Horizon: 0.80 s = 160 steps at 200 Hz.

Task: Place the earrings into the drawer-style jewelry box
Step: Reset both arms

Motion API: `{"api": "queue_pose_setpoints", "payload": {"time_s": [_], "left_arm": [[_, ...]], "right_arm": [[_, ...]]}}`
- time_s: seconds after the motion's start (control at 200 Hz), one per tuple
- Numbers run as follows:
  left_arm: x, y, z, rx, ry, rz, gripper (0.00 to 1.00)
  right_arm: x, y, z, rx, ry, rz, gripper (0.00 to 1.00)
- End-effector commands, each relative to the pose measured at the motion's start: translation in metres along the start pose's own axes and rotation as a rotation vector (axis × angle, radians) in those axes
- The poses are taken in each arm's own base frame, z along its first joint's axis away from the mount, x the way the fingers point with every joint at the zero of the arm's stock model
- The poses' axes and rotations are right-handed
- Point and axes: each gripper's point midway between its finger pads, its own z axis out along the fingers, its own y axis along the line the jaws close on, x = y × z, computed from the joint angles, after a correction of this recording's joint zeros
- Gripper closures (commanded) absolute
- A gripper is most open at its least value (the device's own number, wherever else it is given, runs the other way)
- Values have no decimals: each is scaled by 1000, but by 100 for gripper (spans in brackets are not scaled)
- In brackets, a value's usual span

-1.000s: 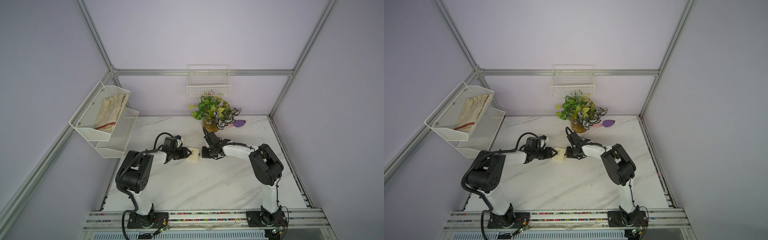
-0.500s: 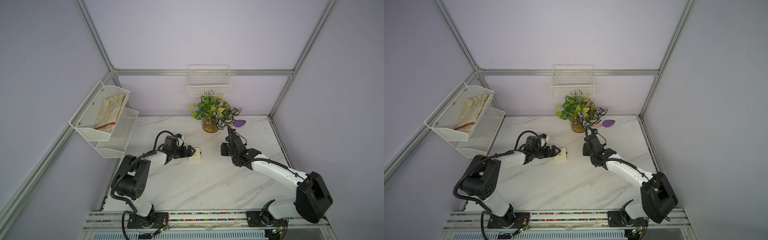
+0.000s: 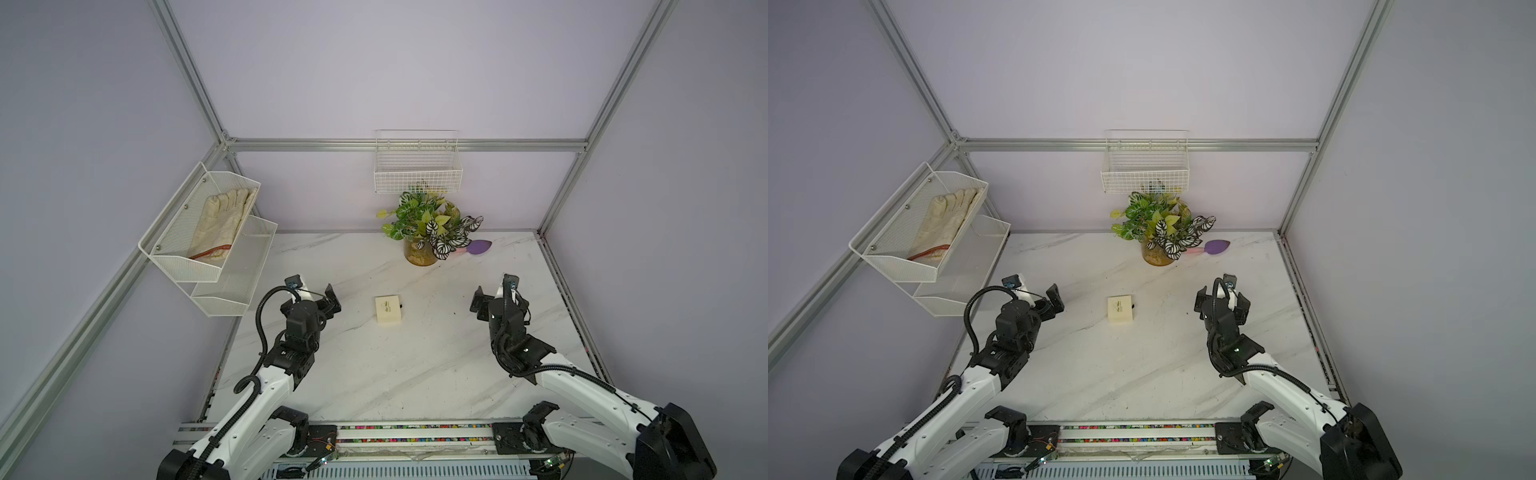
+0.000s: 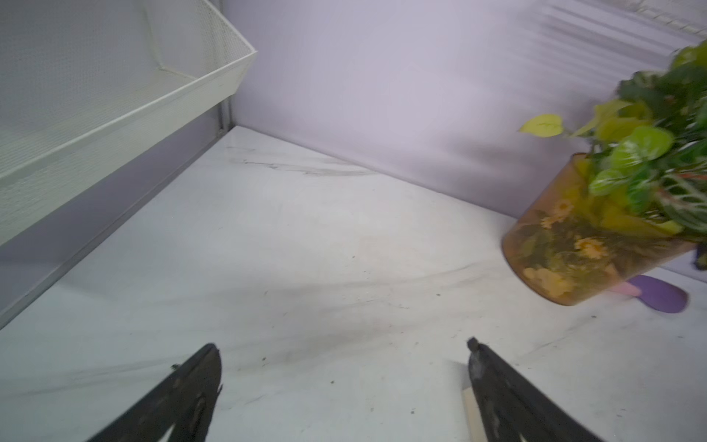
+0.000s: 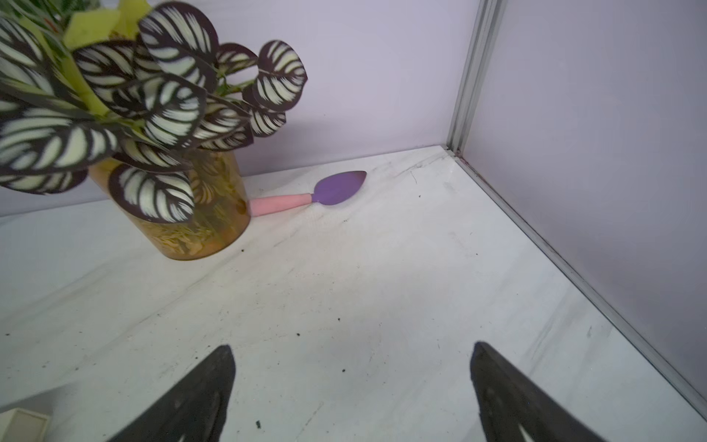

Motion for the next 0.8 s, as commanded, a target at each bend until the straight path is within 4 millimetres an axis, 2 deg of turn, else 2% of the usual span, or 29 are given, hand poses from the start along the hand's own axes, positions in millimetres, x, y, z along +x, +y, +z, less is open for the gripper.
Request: {"api": "queue_pose_setpoints", "payload": {"time_s": [0.0, 0.13, 0.21, 0.31, 0.36, 0.445, 0.515, 0.545, 0.795], "left_arm": [[-9, 20, -4, -78, -167, 104, 0], [-8, 23, -1, -107, -155, 155, 0], [-8, 34, 0, -185, -144, 223, 0], [1, 40, 5, -209, -138, 268, 0], [8, 38, 11, -176, -140, 278, 0], [18, 23, 21, -80, -141, 329, 0], [22, 21, 32, -78, -126, 343, 0], [24, 20, 36, -73, -120, 348, 0], [19, 21, 72, -32, -128, 320, 0]], "right_arm": [[-2, -10, 10, 37, -78, -17, 3], [17, -17, 25, 14, -75, -37, 3], [27, -21, 34, 7, -61, -35, 3], [34, -23, 43, -16, -70, -41, 3], [33, -24, 46, -30, -98, -41, 3], [30, -22, 48, -57, -128, -51, 3], [26, -24, 53, -60, -140, -27, 3], [31, -24, 58, -58, -127, -39, 3], [26, -25, 75, -105, -182, 2, 3]]}}
